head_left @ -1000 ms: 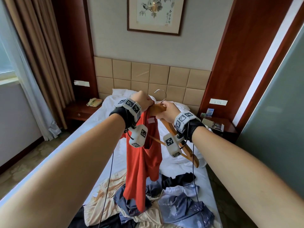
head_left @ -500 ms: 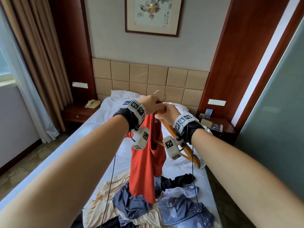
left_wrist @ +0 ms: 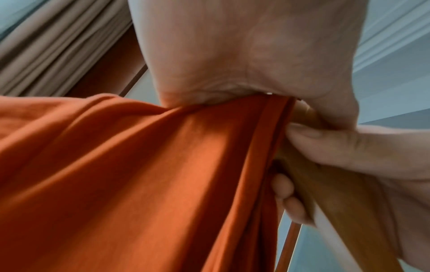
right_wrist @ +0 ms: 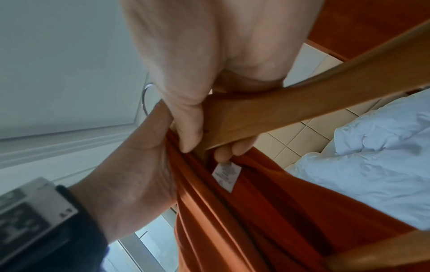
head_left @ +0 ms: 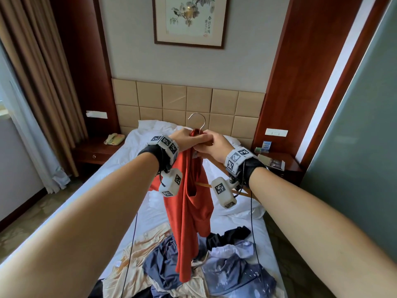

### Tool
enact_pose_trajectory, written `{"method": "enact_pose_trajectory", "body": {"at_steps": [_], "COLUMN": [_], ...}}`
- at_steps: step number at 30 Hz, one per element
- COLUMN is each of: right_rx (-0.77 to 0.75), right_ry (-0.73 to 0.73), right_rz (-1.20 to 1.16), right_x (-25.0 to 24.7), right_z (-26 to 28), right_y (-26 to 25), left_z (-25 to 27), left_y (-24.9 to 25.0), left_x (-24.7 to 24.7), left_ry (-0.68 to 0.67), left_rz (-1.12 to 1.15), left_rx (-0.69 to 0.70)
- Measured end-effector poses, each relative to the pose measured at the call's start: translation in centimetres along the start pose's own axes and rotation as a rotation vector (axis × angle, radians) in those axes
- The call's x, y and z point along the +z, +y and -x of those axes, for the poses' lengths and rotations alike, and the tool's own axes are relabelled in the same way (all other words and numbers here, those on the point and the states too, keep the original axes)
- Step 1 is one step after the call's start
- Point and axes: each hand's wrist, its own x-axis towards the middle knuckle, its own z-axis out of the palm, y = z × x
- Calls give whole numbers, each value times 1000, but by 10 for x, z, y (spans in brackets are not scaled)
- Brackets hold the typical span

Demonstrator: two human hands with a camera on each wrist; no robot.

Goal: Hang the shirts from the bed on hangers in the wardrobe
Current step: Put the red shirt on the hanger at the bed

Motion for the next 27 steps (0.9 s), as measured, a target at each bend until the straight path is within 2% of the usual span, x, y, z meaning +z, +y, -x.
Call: {"method": "enact_pose_trajectory", "body": {"at_steps": [6,12,14,17,19,23,27], "right_rx": [-49,45,87,200,266,384,397], "right_ry": [-35,-46,-44,13,32,-81,-164], "right_rz": [114,175,122,38,82,120,65], "right_x": [-6,-14,-16,-18,-21,-20,-23], "right_z": [4,-4,-4,1,-3,-8,-11], "right_y": [3,-2,-5,-13,-11,-13,-14], "left_z": [3,-3,-1,1,5,13,11], "left_y": [5,5,5,4,7,13,5], "left_x": [-7,2,1,-3,-4,-7,-7], "left_ry": [-150,-34,-7,14,16,29,97], "left_rz": [-82,59,88,89,90,88,82], "left_rx": [-128,-61,-40,-36,-5,32,47]}}
